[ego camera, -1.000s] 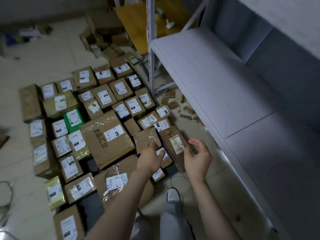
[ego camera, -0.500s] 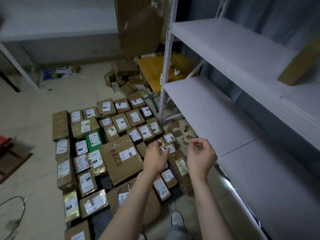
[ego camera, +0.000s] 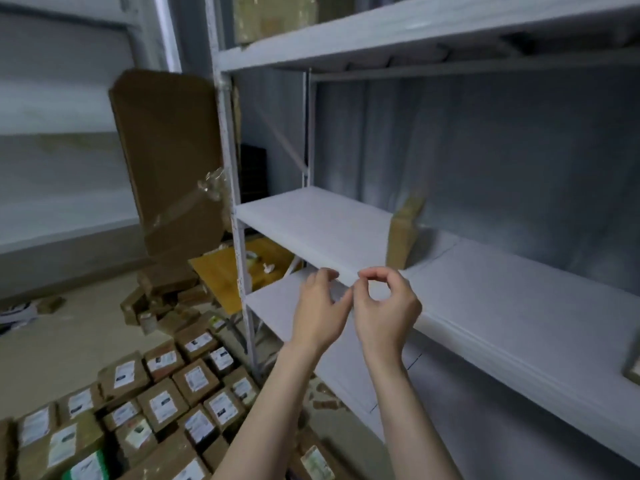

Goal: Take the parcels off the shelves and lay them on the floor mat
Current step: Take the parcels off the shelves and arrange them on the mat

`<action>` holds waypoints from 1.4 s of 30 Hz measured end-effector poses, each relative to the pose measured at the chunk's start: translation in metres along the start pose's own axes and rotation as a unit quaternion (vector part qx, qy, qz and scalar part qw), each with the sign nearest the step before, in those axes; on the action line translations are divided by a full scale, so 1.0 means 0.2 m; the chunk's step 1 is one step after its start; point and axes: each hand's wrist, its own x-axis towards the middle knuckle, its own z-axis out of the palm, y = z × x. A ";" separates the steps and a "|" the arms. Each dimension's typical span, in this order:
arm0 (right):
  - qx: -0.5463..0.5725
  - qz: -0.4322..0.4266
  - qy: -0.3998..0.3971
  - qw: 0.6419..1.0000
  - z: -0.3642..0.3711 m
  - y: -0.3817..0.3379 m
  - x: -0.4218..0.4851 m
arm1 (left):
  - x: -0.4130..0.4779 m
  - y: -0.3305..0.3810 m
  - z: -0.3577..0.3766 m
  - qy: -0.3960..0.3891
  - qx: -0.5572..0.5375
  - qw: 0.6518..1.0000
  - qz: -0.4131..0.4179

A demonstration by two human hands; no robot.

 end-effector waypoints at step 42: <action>0.046 0.135 -0.178 0.974 -0.16 0.61 0.48 | 0.46 -0.03 0.48 0.222 -0.210 0.945 -0.119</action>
